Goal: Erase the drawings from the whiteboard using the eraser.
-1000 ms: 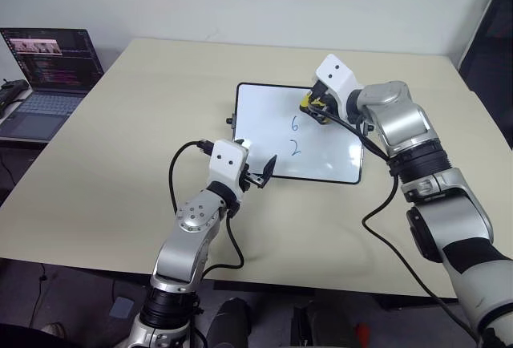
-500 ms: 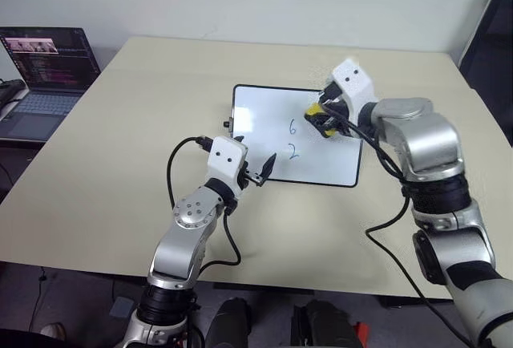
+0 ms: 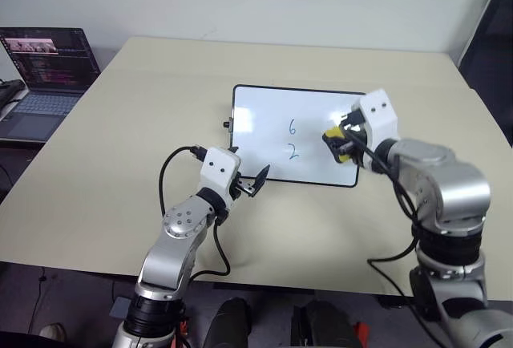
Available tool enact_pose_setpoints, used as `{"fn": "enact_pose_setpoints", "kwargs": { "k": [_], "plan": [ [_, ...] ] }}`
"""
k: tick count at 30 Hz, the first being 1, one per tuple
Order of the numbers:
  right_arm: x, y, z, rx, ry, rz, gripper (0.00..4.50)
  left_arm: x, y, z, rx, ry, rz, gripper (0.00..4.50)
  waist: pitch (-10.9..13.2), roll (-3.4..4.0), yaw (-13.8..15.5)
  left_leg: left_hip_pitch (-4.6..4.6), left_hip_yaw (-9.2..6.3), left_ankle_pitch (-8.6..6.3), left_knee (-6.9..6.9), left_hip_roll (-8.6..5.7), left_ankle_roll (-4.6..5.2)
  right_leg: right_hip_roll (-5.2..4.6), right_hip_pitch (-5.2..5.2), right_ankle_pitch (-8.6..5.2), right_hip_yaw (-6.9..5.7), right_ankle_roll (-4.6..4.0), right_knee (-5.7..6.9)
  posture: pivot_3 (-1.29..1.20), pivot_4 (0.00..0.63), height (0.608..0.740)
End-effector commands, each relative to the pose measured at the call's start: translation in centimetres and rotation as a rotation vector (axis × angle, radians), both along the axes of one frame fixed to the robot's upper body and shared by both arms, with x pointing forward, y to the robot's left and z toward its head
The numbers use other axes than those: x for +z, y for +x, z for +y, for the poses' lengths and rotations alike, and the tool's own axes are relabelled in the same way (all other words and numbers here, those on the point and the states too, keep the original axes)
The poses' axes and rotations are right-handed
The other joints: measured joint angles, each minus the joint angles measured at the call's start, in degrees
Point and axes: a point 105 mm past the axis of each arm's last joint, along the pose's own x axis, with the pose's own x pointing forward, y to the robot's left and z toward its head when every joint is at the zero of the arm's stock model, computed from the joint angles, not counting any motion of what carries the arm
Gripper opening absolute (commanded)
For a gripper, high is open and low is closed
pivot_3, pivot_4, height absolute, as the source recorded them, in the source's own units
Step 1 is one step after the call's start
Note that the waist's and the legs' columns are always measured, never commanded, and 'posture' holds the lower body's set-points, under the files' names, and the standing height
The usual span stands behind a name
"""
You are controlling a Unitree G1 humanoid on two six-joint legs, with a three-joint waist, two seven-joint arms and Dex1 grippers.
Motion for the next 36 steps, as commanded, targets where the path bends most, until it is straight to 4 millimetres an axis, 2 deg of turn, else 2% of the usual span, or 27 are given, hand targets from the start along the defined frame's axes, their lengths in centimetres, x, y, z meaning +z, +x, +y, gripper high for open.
{"fn": "enact_pose_setpoints", "kwargs": {
  "k": [1,5,13,17,20,28,36],
  "plan": [
    [2.6,-0.1,0.0,-0.018,0.015,-0.135,0.97,2.0,-0.2,-0.3,-0.016,-0.011,-0.07,4.5,0.0,0.0,-0.3,0.04,0.0,0.0,0.0,0.0,0.0,0.01,0.04,0.0,-0.01,0.0,0.0,0.0,0.15,0.74],
    [2.8,0.2,0.6,0.0,0.012,-0.15,0.97,2.1,-0.1,-0.4,-0.026,-0.009,-0.075,4.5,0.0,0.0,-0.6,0.05,-0.02,0.0,0.0,0.0,0.0,0.03,0.06,0.0,-0.02,0.0,-0.01,0.0,0.15,0.74],
    [4.6,1.1,1.0,0.049,-0.017,-0.203,0.97,1.9,-0.1,-0.3,-0.016,-0.016,-0.071,4.5,0.0,0.0,-0.7,0.05,-0.02,0.0,-0.01,0.0,0.0,0.03,0.06,0.0,-0.02,0.0,-0.03,0.0,0.15,0.74],
    [6.5,2.1,2.6,0.133,-0.05,-0.268,0.97,1.7,-0.1,-0.6,-0.021,-0.023,-0.069,4.5,0.0,0.0,-0.8,0.05,0.02,0.0,0.0,0.0,0.0,0.03,0.04,0.0,0.0,0.0,-0.01,0.0,0.15,0.74],
    [7.1,2.6,4.3,0.204,-0.055,-0.291,0.97,1.7,0.0,-0.9,-0.03,-0.024,-0.075,4.5,0.0,0.0,-0.9,0.06,0.02,0.0,-0.01,0.03,0.01,0.04,0.03,0.0,0.01,0.0,0.0,0.0,0.15,0.74],
    [5.8,2.8,7.8,0.357,-0.075,-0.268,0.97,1.8,0.4,-1.2,-0.033,0.003,-0.095,4.5,0.0,0.0,-0.8,0.02,0.0,0.0,0.0,0.01,0.01,0.02,0.03,0.0,-0.01,0.0,-0.03,0.0,0.15,0.74],
    [5.3,3.8,8.1,0.365,-0.13,-0.281,0.97,1.8,0.2,-0.8,-0.016,0.008,-0.096,4.5,0.0,0.0,-0.8,0.03,0.0,0.0,0.0,0.02,0.0,0.02,0.03,0.0,-0.02,0.0,-0.02,0.0,0.15,0.74]
  ]
}}
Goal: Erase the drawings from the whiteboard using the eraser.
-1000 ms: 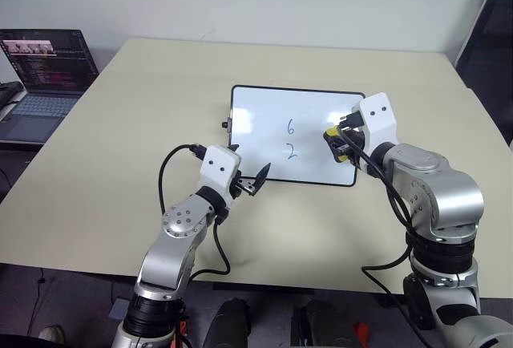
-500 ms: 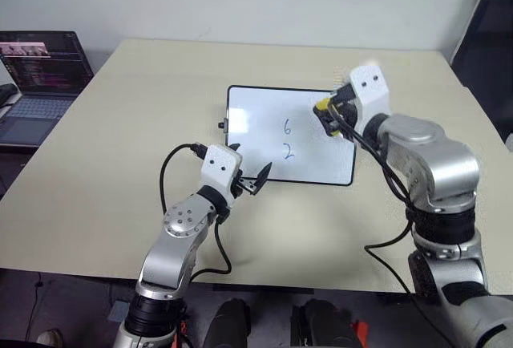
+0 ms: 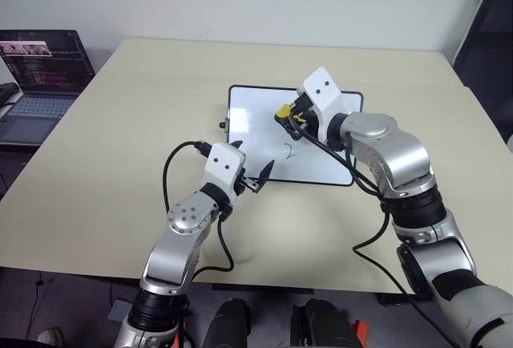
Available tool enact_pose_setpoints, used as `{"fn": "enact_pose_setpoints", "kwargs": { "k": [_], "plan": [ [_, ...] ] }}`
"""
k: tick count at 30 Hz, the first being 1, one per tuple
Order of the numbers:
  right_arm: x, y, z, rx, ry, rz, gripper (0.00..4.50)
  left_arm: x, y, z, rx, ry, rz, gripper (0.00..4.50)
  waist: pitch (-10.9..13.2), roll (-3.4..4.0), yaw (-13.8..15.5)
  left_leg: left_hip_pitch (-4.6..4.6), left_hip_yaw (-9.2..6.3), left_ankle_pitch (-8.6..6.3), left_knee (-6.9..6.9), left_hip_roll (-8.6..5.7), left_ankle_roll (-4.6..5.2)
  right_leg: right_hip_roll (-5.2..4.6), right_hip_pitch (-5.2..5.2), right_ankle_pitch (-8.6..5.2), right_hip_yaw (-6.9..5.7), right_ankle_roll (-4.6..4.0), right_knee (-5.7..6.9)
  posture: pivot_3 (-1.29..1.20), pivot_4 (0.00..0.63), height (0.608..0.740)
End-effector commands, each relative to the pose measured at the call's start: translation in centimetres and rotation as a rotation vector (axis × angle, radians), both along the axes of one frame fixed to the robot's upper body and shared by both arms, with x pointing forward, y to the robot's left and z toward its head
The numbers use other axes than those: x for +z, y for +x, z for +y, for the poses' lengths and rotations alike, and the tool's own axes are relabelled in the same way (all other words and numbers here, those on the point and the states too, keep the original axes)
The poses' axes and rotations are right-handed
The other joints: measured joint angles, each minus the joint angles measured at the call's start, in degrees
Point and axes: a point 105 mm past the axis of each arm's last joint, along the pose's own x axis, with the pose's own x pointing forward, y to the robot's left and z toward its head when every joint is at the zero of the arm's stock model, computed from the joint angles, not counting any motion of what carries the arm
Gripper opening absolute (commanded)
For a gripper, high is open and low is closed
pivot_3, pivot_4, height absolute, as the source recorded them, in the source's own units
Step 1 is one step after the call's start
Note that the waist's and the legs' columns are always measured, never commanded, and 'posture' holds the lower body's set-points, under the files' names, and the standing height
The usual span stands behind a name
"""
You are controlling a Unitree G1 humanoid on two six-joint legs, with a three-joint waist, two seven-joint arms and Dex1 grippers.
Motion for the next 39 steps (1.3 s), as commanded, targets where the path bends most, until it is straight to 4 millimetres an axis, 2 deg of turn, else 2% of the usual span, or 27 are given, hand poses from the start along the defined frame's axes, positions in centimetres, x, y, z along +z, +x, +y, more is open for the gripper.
{"fn": "enact_pose_setpoints", "kwargs": {
  "k": [1,17,24,28,34,39],
  "plan": [
    [2.2,0.0,0.3,0.018,-0.011,-0.095,0.97,1.1,-0.3,0.0,0.0,-0.003,-0.048,4.5,0.0,0.0,0.0,0.0,0.0,0.0,0.0,0.0,0.0,0.0,0.0,0.0,0.0,0.0,0.0,0.0,0.15,0.74],
    [2.6,1.4,0.7,0.017,-0.032,-0.118,0.97,1.6,-0.3,-0.3,0.004,-0.019,-0.056,4.5,0.0,0.0,0.0,0.0,0.01,0.0,0.0,0.0,0.0,0.0,-0.01,0.0,0.01,0.0,0.01,0.0,0.15,0.74],
    [0.4,2.2,0.5,0.032,-0.15,-0.091,0.97,1.7,-0.3,-0.4,0.01,-0.025,-0.059,4.5,0.0,0.0,0.0,0.0,0.01,0.0,0.0,0.01,0.0,0.0,-0.01,0.0,0.01,0.0,0.01,0.0,0.15,0.74],
    [0.0,2.6,0.1,0.023,-0.18,-0.089,0.97,1.7,-0.4,-0.4,0.01,-0.026,-0.057,4.5,0.0,0.0,0.0,0.0,0.01,0.0,0.0,0.0,0.0,-0.01,-0.01,0.0,0.01,0.0,0.01,0.0,0.15,0.74],
    [-0.1,3.0,-0.2,0.014,-0.185,-0.096,0.97,1.8,-0.4,-0.2,0.014,-0.025,-0.057,4.5,0.0,0.0,0.0,0.0,0.01,0.0,0.0,0.01,0.0,-0.01,-0.01,0.0,0.01,0.0,0.01,0.0,0.15,0.74],
    [0.9,3.6,-0.9,-0.024,-0.177,-0.123,0.97,1.6,-0.5,-0.3,0.01,-0.027,-0.05,4.5,0.0,0.0,0.0,0.01,0.01,0.0,0.01,0.0,0.0,-0.01,0.0,0.0,0.0,0.0,0.02,0.0,0.15,0.74]
  ]
}}
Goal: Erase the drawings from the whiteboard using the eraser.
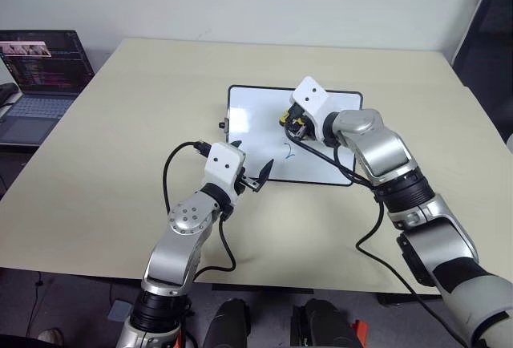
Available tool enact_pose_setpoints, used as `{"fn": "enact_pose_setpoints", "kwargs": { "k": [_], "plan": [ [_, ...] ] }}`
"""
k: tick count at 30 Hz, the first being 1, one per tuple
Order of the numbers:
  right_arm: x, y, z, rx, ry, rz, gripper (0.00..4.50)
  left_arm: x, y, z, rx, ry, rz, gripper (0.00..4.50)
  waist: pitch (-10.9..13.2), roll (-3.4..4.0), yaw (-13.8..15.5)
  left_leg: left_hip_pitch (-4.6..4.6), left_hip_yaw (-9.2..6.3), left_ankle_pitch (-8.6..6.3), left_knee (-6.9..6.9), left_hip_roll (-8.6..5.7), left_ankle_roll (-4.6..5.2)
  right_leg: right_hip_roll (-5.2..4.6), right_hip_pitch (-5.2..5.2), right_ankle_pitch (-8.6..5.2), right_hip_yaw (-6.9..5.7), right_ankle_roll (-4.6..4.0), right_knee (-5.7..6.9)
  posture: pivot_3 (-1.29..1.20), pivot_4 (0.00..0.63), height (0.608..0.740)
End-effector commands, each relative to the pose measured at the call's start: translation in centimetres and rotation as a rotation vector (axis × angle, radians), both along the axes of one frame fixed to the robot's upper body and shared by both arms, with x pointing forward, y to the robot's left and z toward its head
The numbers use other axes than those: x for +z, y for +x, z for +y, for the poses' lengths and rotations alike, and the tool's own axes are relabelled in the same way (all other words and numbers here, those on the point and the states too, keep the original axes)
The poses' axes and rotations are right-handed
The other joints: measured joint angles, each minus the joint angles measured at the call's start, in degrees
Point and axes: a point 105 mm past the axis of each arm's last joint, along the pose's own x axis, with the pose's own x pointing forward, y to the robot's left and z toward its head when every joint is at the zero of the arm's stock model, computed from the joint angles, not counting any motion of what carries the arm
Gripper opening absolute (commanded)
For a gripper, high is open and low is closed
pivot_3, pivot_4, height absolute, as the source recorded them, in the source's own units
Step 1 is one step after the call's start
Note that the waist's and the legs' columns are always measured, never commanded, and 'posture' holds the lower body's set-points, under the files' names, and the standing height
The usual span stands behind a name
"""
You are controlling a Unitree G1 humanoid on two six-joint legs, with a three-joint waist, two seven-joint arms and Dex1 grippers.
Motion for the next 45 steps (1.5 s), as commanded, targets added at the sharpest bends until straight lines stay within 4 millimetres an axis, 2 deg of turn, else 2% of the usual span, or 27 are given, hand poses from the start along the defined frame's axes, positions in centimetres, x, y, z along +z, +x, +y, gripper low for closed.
{"fn": "enact_pose_setpoints", "kwargs": {
  "k": [1,9,14,20,26,32,41,45],
  "plan": [
    [2.8,0.6,-0.5,-0.023,0.021,-0.09,0.97,1.6,-0.4,-0.4,-0.014,-0.012,-0.061,4.5,0.0,0.0,0.0,0.0,0.0,0.0,0.0,0.0,0.0,0.0,0.0,0.0,0.0,0.0,0.0,0.0,0.15,0.74],
    [3.0,1.3,-1.0,-0.058,0.028,-0.111,0.97,1.6,-0.6,-0.5,-0.021,-0.013,-0.06,4.5,0.0,0.0,0.0,0.0,0.0,0.0,0.01,0.0,0.0,0.0,0.0,0.0,0.0,0.0,0.02,0.0,0.15,0.74],
    [1.1,0.7,-0.5,-0.017,-0.008,-0.062,0.97,1.6,-0.7,-0.5,-0.021,-0.012,-0.06,4.5,0.0,0.0,0.0,0.02,0.01,0.0,0.02,0.0,0.0,0.0,0.01,0.0,0.02,0.0,0.04,0.0,0.15,0.74],
    [-2.4,-0.4,-0.5,0.032,-0.082,0.016,0.97,1.7,-0.9,-0.2,-0.01,-0.007,-0.062,4.5,0.0,-0.01,0.0,0.06,0.01,0.0,0.04,0.0,0.0,0.0,0.05,0.0,0.02,0.0,0.05,0.0,0.15,0.74],
    [-4.0,-0.8,-0.9,0.037,-0.105,0.05,0.97,1.7,-0.9,-0.2,-0.003,-0.008,-0.064,4.5,0.0,-0.01,0.0,0.27,0.0,0.01,0.17,0.0,0.0,0.01,0.18,0.0,0.02,0.0,0.31,0.0,0.15,0.74],
    [-3.5,-0.5,-1.5,0.011,-0.097,0.036,0.97,1.6,-1.0,-0.4,-0.009,-0.013,-0.062,4.5,0.0,-0.02,0.0,0.49,0.05,0.02,0.25,-0.02,0.01,0.02,0.32,0.0,0.03,0.0,0.5,0.0,0.15,0.74],
    [-0.3,1.3,-2.3,-0.064,-0.044,-0.057,0.97,1.6,-0.8,-0.8,-0.022,-0.019,-0.063,4.5,0.0,-0.02,0.0,0.48,0.06,0.02,0.56,-0.02,0.01,0.02,0.32,0.0,0.04,0.0,0.8,0.0,0.15,0.74],
    [0.3,1.8,-2.4,-0.095,-0.01,-0.077,0.97,1.6,-0.8,-0.8,-0.024,-0.02,-0.064,4.5,0.0,-0.02,0.0,0.48,0.06,0.02,0.65,-0.02,0.02,0.03,0.33,0.0,0.05,0.01,0.82,0.0,0.15,0.74]
  ]
}}
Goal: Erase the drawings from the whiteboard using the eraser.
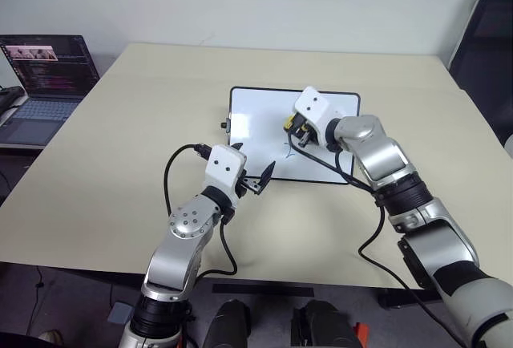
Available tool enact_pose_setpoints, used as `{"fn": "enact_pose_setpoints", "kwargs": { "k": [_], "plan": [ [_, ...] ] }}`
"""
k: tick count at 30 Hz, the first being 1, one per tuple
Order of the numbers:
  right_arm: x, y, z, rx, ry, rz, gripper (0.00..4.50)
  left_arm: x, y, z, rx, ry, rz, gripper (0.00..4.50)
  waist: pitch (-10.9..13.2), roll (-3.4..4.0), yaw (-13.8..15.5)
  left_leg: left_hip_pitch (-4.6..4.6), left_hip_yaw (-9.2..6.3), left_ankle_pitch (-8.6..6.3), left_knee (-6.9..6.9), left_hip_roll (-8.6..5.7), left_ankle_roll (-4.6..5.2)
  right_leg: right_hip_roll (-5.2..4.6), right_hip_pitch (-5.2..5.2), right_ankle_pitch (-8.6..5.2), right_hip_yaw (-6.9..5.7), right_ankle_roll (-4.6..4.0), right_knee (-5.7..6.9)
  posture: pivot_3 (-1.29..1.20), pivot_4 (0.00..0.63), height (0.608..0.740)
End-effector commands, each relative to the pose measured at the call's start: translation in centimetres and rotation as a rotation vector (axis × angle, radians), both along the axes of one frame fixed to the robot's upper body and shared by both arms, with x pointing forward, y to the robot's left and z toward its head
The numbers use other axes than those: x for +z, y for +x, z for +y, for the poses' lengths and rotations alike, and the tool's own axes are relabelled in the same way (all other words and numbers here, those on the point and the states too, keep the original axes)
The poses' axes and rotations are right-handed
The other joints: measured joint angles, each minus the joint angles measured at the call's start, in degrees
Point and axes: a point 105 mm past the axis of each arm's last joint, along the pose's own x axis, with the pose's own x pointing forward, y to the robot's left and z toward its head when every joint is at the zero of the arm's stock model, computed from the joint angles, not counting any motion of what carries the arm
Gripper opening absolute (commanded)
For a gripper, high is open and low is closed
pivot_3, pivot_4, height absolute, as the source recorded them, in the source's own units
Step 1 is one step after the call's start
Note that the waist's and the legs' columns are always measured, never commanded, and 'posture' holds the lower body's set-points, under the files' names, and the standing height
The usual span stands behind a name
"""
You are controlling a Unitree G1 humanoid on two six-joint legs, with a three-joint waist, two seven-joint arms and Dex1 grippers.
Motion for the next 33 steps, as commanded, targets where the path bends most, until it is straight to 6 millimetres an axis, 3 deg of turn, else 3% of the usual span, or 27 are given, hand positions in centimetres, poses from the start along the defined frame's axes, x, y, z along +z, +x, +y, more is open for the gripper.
{"fn": "enact_pose_setpoints", "kwargs": {
  "k": [1,9,18,33],
  "plan": [
    [1.3,0.7,-0.8,-0.054,0.021,-0.047,0.97,1.6,-0.2,-0.5,-0.016,-0.008,-0.065,4.5,0.0,0.0,0.0,0.0,0.01,0.0,0.0,0.0,0.0,0.0,-0.01,0.0,0.0,0.0,0.0,0.0,0.15,0.74],
    [1.0,0.3,-0.5,-0.039,0.02,-0.036,0.97,1.7,-0.1,-0.4,-0.015,-0.007,-0.067,4.5,0.0,0.0,0.0,-0.01,0.01,0.0,-0.01,0.02,0.0,0.0,-0.02,0.0,0.03,0.0,0.0,0.0,0.15,0.74],
    [-2.6,-0.8,-0.6,0.008,-0.066,0.042,0.97,1.8,-0.1,-0.2,-0.009,-0.005,-0.069,4.5,0.0,0.0,0.0,-0.01,0.01,-0.01,-0.03,0.02,0.0,0.0,-0.02,0.0,0.04,0.0,-0.02,0.0,0.15,0.74],
    [-3.2,-0.5,-0.1,-0.004,-0.047,0.055,0.97,1.8,0.1,-0.1,0.002,-0.005,-0.069,4.5,0.0,0.0,-0.1,0.01,0.01,0.0,-0.02,0.03,0.0,0.01,0.0,0.0,0.05,0.01,-0.01,0.0,0.15,0.74]
  ]
}}
